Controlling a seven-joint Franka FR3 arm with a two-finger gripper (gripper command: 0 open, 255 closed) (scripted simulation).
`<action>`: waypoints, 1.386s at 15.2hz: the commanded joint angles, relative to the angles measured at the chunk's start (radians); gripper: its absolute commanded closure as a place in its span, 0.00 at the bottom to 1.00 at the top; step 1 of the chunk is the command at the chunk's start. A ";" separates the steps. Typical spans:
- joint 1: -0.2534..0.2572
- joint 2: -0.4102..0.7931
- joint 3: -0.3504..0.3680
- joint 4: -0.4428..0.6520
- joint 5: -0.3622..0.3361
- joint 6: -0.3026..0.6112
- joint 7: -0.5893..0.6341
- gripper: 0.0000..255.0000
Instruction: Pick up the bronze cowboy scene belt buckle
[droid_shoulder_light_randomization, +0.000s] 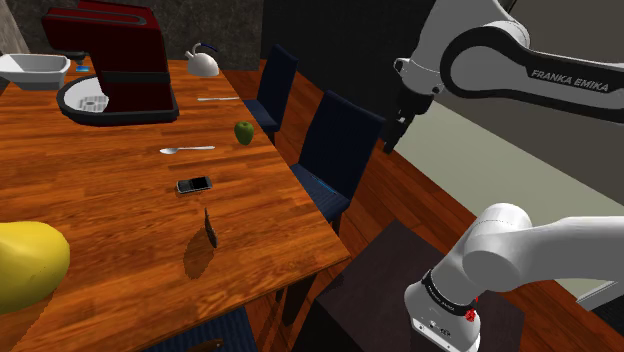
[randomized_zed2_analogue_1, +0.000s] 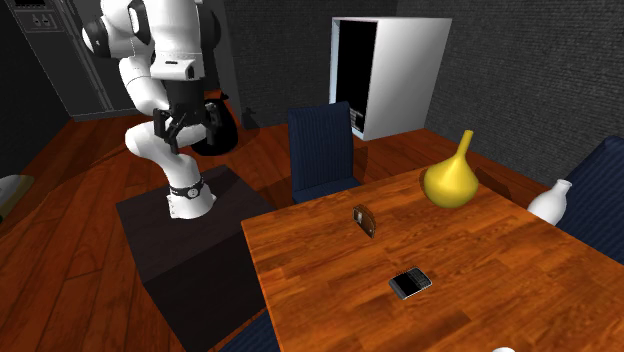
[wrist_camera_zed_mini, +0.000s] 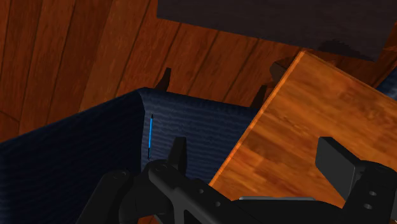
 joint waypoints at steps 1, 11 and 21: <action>0.000 0.000 0.000 0.000 0.000 0.000 0.000 0.00; 0.053 0.226 0.155 -0.015 0.096 0.227 0.204 0.00; 0.072 0.550 0.305 0.100 0.095 0.428 0.416 0.00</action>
